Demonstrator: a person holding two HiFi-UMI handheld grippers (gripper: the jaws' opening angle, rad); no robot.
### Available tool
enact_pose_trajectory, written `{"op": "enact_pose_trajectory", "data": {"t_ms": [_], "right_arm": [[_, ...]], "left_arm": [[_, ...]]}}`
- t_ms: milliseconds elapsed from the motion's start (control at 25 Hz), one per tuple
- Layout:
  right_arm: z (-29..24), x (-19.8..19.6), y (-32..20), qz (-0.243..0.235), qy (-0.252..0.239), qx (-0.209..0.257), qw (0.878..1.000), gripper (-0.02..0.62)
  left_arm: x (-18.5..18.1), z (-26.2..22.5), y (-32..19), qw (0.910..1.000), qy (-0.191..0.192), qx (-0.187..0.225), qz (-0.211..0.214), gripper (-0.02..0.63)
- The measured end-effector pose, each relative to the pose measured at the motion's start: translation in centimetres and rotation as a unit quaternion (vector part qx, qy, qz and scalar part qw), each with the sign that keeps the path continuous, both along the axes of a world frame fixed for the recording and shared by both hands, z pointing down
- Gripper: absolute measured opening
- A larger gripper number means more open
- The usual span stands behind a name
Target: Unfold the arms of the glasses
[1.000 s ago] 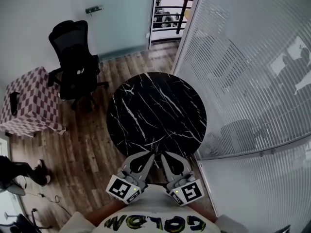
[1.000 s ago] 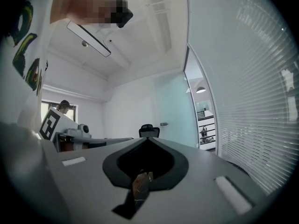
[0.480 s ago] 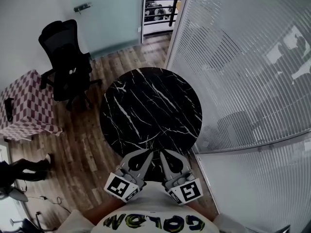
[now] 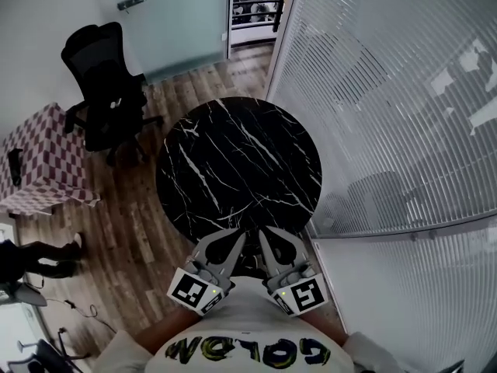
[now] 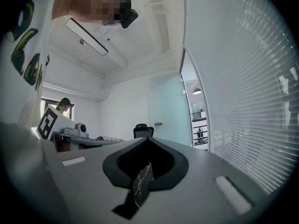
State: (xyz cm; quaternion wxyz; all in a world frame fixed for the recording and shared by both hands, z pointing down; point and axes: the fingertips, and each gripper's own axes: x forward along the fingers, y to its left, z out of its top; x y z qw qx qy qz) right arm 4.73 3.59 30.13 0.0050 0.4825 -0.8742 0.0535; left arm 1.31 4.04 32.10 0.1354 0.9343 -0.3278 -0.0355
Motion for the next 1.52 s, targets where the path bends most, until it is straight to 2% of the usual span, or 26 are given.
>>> {"op": "enact_pose_trajectory", "data": {"t_ms": [360, 680, 800, 960, 1280, 1520], "right_arm": [[3.1, -1.2, 1.0, -0.018, 0.000, -0.040, 0.999, 0.002], [5.8, -2.0, 1.0, -0.040, 0.033, -0.064, 0.997, 0.002], [7.3, -2.3, 0.8, -0.065, 0.050, -0.077, 0.994, 0.002], [9.8, -2.7, 0.6, -0.096, 0.046, -0.105, 0.989, 0.002], [14.9, -2.9, -1.1, -0.120, 0.075, -0.138, 0.980, 0.003], [20.0, -2.6, -1.8, -0.133, 0.104, -0.188, 0.968, 0.018]], "left_arm": [[-0.9, 3.2, 1.1, 0.9990, -0.019, -0.040, -0.005, 0.002], [-2.0, 4.9, 0.7, 0.9984, -0.026, -0.049, -0.015, 0.002], [-2.2, 5.7, 0.2, 0.9981, -0.033, -0.051, -0.013, 0.002], [-2.2, 7.0, -0.7, 0.9977, -0.043, -0.053, -0.008, 0.003], [-2.2, 11.8, -2.1, 0.9931, -0.082, -0.084, 0.003, 0.003], [-1.8, 15.2, -2.6, 0.9879, -0.108, -0.110, 0.013, 0.003]]}}
